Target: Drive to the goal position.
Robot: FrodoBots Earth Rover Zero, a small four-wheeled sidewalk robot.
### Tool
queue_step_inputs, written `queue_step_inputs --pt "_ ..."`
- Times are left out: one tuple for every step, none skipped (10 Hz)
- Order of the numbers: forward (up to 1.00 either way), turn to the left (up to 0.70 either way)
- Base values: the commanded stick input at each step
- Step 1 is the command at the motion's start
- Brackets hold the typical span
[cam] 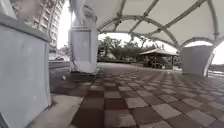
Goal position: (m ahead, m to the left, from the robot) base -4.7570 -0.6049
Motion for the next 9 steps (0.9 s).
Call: queue_step_inputs --pt "0.0 0.0" --pt "0.0 0.0" --pt "0.0 0.0" --pt "0.0 0.0" --pt "0.0 -0.7" --pt "0.0 -0.7" --pt "0.0 -0.7" --pt "0.0 -0.7" --pt "0.0 -0.7"
